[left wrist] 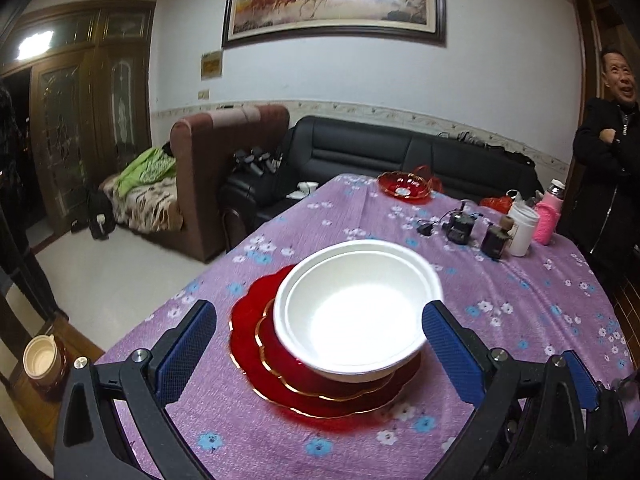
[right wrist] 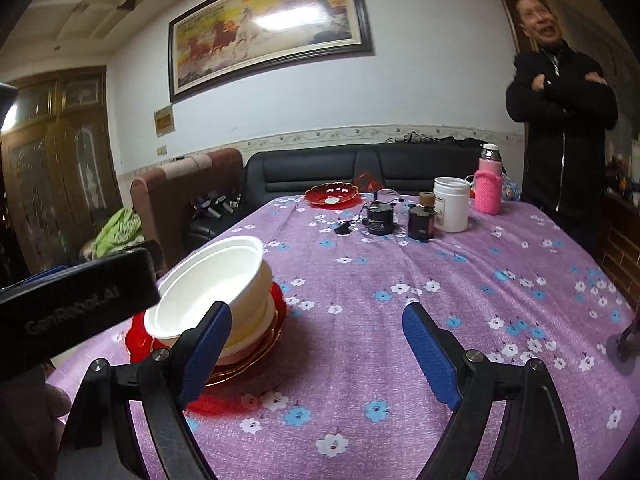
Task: Organize plates and bowls
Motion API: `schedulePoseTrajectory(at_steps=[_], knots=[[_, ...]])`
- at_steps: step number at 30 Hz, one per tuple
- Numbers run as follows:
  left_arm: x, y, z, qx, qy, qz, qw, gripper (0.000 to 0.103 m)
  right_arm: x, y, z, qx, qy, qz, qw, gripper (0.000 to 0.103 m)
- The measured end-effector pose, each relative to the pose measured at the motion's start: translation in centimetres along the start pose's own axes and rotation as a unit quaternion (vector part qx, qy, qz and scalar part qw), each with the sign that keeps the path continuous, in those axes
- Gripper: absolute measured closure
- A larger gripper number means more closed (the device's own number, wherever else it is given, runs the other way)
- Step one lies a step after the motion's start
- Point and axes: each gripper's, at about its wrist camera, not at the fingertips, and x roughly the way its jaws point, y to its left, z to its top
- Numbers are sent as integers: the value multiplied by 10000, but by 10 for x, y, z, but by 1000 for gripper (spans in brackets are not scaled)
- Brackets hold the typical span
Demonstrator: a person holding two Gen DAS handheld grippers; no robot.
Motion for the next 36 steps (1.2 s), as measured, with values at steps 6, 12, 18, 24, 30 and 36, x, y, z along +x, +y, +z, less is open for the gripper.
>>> schedulePoseTrajectory(at_steps=[6, 12, 18, 24, 30, 36], knots=[[4, 13, 0, -129, -8, 29, 9999, 0, 9, 13, -4, -140, 162, -2, 9998, 12], [11, 9, -2, 23, 177, 37, 9998, 0, 13, 15, -7, -177, 261, 11, 9995, 11], [6, 6, 2, 34, 90, 76, 9999, 0, 13, 13, -7, -114, 263, 40, 9996, 11], [5, 3, 2, 49, 78, 72, 9999, 0, 9, 10, -8, -106, 219, 42, 9997, 11], [2, 1, 1, 52, 55, 64, 10000, 0, 7, 10, -10, -113, 217, 33, 9997, 11], [0, 1, 2, -1, 90, 31, 10000, 0, 3, 15, -11, -204, 174, 2, 9996, 11]])
